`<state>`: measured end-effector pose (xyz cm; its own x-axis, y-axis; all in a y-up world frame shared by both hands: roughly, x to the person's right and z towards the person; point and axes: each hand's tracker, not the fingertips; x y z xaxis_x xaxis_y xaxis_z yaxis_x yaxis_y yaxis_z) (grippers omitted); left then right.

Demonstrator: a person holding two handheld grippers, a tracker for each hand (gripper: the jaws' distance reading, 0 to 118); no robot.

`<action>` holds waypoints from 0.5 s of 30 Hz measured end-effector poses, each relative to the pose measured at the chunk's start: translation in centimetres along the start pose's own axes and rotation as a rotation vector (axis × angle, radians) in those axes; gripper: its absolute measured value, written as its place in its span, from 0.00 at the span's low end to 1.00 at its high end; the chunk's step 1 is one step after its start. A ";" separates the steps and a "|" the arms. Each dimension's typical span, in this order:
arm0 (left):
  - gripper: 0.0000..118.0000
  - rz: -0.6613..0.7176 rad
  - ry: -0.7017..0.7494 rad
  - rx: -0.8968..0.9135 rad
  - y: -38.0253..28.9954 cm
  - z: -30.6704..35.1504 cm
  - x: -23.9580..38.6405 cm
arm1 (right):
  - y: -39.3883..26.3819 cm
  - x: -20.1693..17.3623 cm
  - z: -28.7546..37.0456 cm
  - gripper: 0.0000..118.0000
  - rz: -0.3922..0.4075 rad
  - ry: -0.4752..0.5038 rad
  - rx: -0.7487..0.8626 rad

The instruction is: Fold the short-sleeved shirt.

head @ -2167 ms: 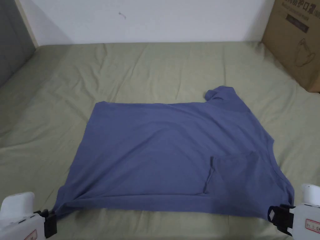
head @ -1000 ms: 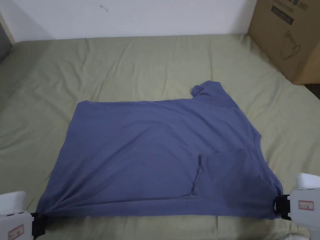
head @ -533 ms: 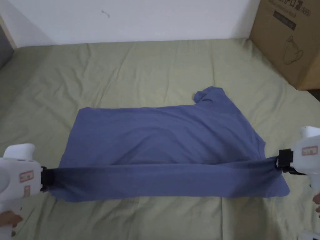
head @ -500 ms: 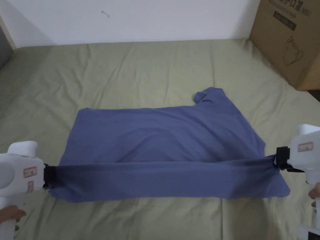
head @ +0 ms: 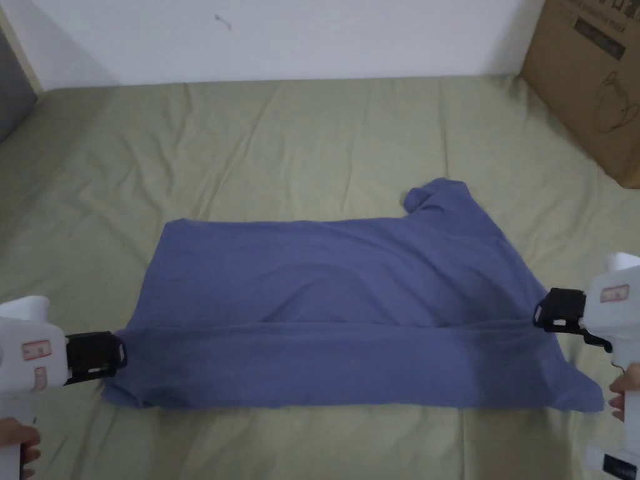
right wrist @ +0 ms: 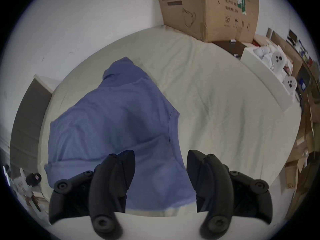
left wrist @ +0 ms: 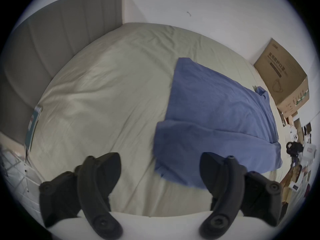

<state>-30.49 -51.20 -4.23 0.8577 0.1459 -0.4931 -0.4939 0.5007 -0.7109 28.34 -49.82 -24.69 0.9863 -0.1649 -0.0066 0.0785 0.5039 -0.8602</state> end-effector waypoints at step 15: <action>0.62 -0.056 0.011 0.001 -6.6 0.3 -0.5 | -9.4 -0.8 2.4 0.01 0.050 0.032 -0.086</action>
<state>-27.67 -54.33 0.83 0.8821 0.1084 -0.4584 -0.4455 0.5084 -0.7369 27.18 -52.35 -15.35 0.9834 -0.1692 -0.0656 0.0153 0.4375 -0.8991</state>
